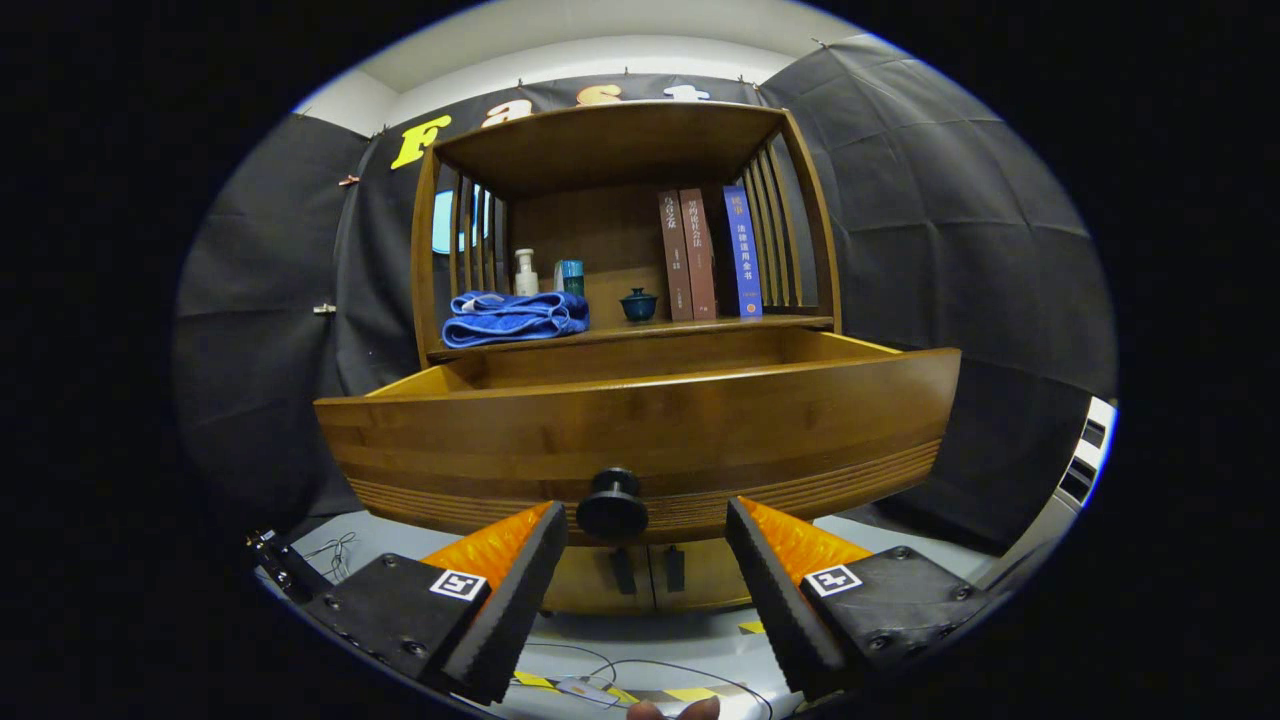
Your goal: Pull open the drawer, take out the items inside it, and place them on the countertop above the cabinet.
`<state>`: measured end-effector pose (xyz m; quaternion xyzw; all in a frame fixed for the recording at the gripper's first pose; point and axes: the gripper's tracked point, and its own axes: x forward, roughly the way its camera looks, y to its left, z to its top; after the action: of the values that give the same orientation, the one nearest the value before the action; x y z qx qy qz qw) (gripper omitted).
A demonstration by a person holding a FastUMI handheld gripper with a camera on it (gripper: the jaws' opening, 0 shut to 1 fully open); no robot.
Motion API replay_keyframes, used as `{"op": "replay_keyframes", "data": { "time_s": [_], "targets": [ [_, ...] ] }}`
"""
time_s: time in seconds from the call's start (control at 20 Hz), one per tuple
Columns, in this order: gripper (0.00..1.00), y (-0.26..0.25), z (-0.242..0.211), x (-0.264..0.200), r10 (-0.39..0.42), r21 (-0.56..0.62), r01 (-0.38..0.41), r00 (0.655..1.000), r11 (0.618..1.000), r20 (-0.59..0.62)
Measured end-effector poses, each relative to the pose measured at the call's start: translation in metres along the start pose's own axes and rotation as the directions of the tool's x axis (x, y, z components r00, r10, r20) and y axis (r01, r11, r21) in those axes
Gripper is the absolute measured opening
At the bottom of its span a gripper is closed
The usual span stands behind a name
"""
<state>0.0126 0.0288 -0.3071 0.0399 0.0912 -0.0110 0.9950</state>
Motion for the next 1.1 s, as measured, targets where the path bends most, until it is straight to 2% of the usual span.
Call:
{"op": "replay_keyframes", "data": {
  "time_s": [0.35, 0.55, 0.8, 0.95, 1.1],
  "targets": [
    [0.99, -0.007, 0.053, -0.037, 0.038, -0.026, -0.038, 0.999, 0.999, 0.010],
    [0.99, -0.006, 0.097, -0.041, 0.057, -0.047, -0.058, 0.998, 0.997, -0.009],
    [0.99, -0.007, 0.149, -0.011, 0.060, 0.045, -0.057, 0.996, 0.997, -0.065],
    [0.99, -0.018, 0.157, 0.020, 0.011, -0.020, -0.014, 0.990, 1.000, -0.137],
    [0.99, -0.009, 0.161, 0.056, 0.002, -0.054, -0.013, 0.979, 0.998, -0.203]
  ]
}}
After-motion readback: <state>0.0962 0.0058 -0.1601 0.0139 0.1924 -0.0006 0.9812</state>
